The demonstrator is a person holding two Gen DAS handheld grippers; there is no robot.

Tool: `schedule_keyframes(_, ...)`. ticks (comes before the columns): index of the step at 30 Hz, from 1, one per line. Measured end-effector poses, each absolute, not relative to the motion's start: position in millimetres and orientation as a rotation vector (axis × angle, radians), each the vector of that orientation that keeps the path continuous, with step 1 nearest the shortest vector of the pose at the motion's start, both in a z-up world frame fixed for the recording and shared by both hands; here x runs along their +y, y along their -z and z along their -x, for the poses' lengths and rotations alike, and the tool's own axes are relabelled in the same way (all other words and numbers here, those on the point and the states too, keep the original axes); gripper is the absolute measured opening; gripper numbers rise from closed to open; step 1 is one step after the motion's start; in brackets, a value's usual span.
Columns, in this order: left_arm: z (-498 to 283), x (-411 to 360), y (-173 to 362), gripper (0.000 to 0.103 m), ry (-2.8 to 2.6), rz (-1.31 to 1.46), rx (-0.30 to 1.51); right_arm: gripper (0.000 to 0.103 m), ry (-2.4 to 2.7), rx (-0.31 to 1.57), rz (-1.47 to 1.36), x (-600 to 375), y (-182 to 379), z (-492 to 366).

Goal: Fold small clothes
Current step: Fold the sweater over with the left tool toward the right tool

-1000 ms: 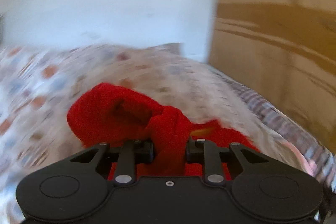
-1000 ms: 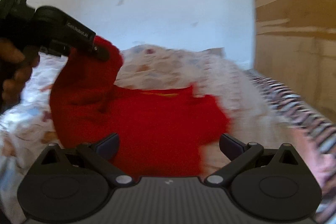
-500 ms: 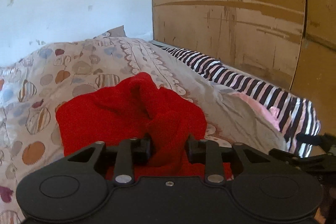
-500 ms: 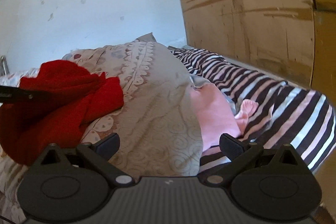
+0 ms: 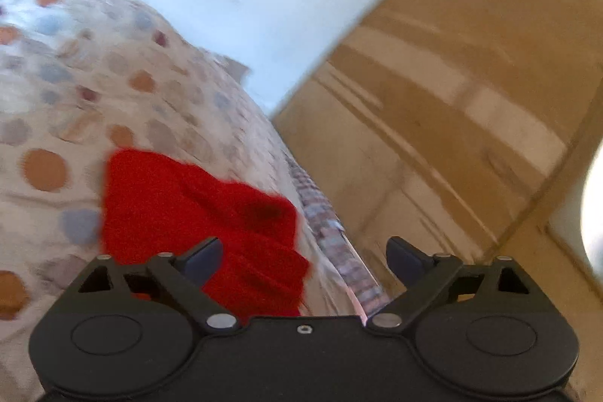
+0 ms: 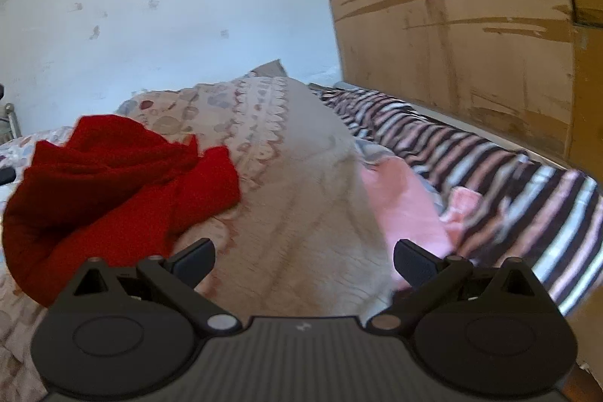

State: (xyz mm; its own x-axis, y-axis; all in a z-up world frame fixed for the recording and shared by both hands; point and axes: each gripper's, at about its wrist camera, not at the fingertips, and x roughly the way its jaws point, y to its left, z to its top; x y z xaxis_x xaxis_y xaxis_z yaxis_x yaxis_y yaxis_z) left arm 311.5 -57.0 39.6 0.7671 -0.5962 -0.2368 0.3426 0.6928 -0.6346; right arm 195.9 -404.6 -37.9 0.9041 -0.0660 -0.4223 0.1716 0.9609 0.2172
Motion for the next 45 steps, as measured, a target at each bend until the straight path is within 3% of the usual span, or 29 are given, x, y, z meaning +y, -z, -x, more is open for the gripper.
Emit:
schedule_keyframes(3,-314,-35,-36,0.097,0.433,0.644,0.445,0.103,0.064,0.402,-0.265,-394,24,-210)
schedule_keyframes(8,-334,-16,-11,0.097,0.237,0.694,0.6,0.103,-0.086,0.37,-0.362,-381,-6,-251)
schedule_keyframes(16,-342,-26,28,0.097,0.307,0.705,0.73,0.1,-0.33,0.455,-0.538,-365,-40,-356)
schedule_keyframes(23,-337,-42,42,0.095,0.373,0.635,0.778,0.054,-0.299,0.633,-0.429,-342,-19,-397)
schedule_keyframes(25,-337,-45,48,0.095,0.386,0.637,0.792,0.017,-0.331,0.607,-0.446,-346,-13,-389)
schedule_keyframes(34,-334,-75,25,0.09,0.411,0.488,0.779,0.014,-0.263,0.398,-0.568,-401,-18,-333)
schedule_keyframes(39,-323,-92,26,0.09,0.389,0.382,0.761,0.014,-0.218,0.527,-0.609,-416,27,-346)
schedule_keyframes(45,-320,-84,27,0.09,0.397,0.422,0.758,0.017,-0.226,0.503,-0.616,-414,31,-343)
